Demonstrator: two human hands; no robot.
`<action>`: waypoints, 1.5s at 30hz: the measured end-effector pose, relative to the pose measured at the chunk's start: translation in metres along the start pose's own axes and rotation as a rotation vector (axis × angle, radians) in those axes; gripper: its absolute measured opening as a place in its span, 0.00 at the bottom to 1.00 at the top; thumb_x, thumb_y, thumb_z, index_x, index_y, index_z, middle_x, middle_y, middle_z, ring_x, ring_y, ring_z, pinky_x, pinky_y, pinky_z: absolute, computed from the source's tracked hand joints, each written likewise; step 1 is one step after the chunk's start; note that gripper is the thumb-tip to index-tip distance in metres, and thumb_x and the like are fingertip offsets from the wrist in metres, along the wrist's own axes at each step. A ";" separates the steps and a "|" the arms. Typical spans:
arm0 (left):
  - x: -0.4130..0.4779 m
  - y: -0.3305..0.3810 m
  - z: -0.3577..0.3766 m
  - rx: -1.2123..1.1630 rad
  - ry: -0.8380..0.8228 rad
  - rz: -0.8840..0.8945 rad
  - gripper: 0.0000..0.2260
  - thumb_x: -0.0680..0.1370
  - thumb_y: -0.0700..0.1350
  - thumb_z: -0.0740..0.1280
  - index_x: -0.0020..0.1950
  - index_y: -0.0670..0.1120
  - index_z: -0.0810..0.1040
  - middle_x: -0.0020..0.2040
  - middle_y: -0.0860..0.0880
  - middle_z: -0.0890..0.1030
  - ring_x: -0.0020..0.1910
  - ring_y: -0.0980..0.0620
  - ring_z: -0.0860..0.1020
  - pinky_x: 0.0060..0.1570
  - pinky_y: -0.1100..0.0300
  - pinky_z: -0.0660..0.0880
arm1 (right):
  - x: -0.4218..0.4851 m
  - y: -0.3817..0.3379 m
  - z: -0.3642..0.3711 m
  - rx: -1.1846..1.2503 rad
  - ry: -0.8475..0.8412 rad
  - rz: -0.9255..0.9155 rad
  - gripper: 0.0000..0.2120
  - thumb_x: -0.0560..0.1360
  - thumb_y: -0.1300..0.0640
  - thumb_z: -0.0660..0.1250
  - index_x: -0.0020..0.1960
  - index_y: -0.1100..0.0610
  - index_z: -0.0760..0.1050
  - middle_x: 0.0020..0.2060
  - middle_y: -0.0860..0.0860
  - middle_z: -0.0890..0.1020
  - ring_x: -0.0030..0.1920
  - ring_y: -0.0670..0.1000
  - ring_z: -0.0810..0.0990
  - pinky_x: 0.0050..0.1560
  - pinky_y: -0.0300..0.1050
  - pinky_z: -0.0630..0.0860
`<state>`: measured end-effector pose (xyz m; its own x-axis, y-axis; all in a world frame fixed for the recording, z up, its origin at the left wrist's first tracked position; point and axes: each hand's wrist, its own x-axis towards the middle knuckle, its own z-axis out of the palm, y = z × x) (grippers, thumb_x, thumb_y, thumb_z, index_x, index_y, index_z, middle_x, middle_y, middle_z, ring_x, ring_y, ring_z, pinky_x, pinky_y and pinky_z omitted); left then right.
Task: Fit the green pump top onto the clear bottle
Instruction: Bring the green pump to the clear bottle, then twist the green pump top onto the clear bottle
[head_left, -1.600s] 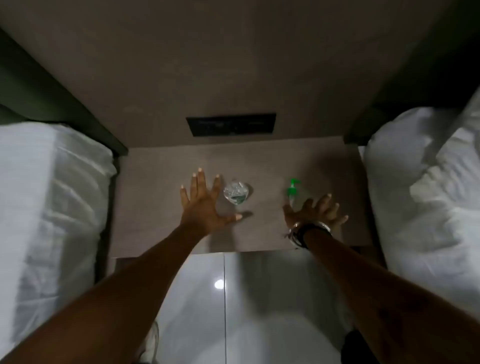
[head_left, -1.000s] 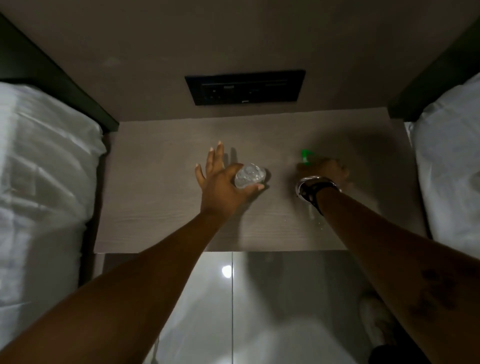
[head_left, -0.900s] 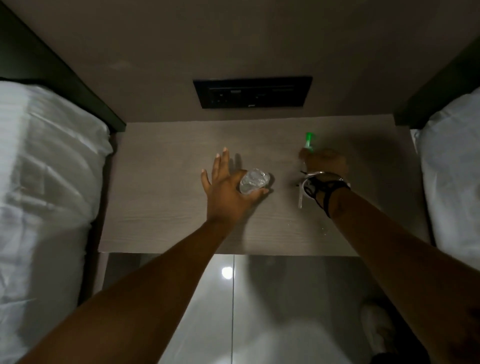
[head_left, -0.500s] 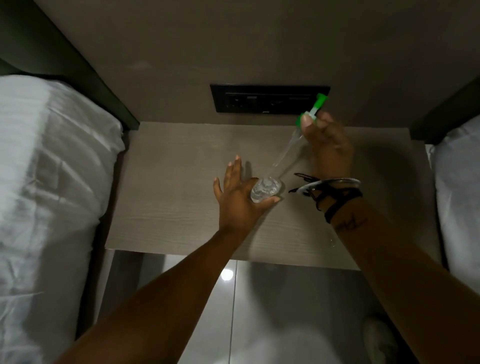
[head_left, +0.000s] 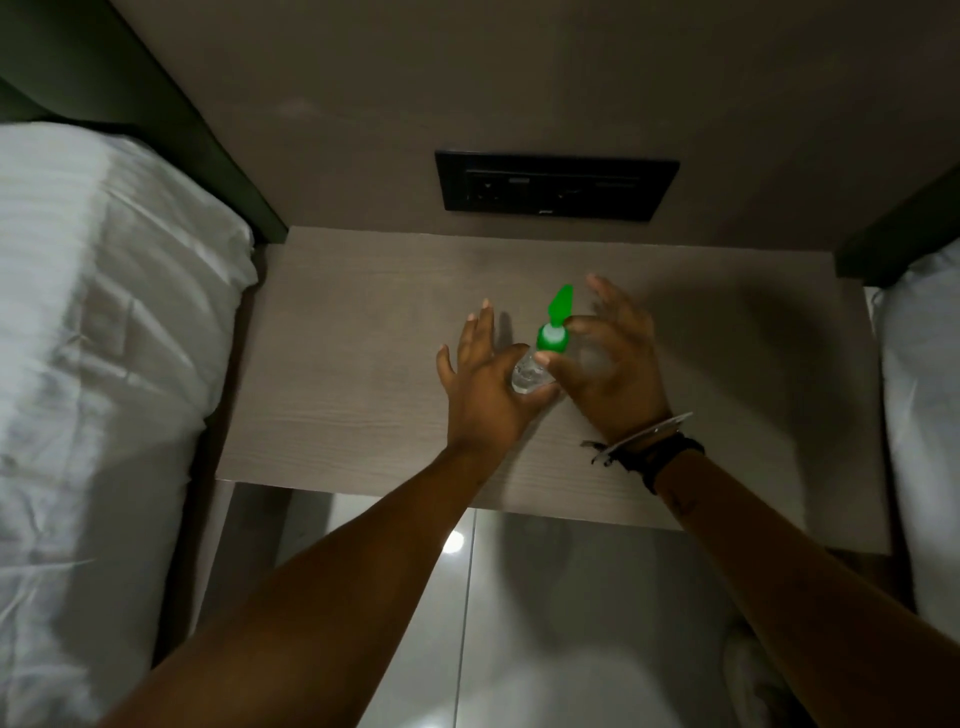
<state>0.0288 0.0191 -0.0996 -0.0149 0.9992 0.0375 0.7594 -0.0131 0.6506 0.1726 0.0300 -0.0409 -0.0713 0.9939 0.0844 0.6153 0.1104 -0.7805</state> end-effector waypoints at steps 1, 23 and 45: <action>0.000 -0.001 0.000 0.008 0.002 0.003 0.26 0.68 0.70 0.62 0.56 0.54 0.81 0.80 0.47 0.54 0.79 0.48 0.50 0.72 0.40 0.42 | -0.001 0.002 0.002 -0.037 -0.013 0.000 0.13 0.69 0.53 0.75 0.50 0.58 0.80 0.73 0.58 0.66 0.72 0.60 0.64 0.70 0.64 0.64; -0.007 -0.002 0.007 -0.009 0.056 -0.058 0.18 0.71 0.54 0.73 0.58 0.50 0.81 0.78 0.47 0.62 0.76 0.44 0.57 0.72 0.39 0.46 | -0.001 0.005 0.019 -0.003 -0.144 0.114 0.31 0.65 0.51 0.78 0.65 0.57 0.72 0.69 0.58 0.71 0.71 0.56 0.66 0.73 0.54 0.63; -0.007 -0.005 0.010 0.099 0.047 -0.034 0.23 0.71 0.62 0.68 0.61 0.51 0.80 0.80 0.46 0.54 0.79 0.44 0.45 0.70 0.42 0.30 | 0.005 0.005 0.017 -0.274 -0.043 0.094 0.21 0.64 0.41 0.75 0.50 0.53 0.78 0.73 0.56 0.68 0.75 0.60 0.59 0.71 0.71 0.56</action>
<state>0.0316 0.0124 -0.1104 -0.0700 0.9961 0.0537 0.8183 0.0265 0.5742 0.1618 0.0356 -0.0553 -0.0335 0.9994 -0.0113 0.8094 0.0205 -0.5869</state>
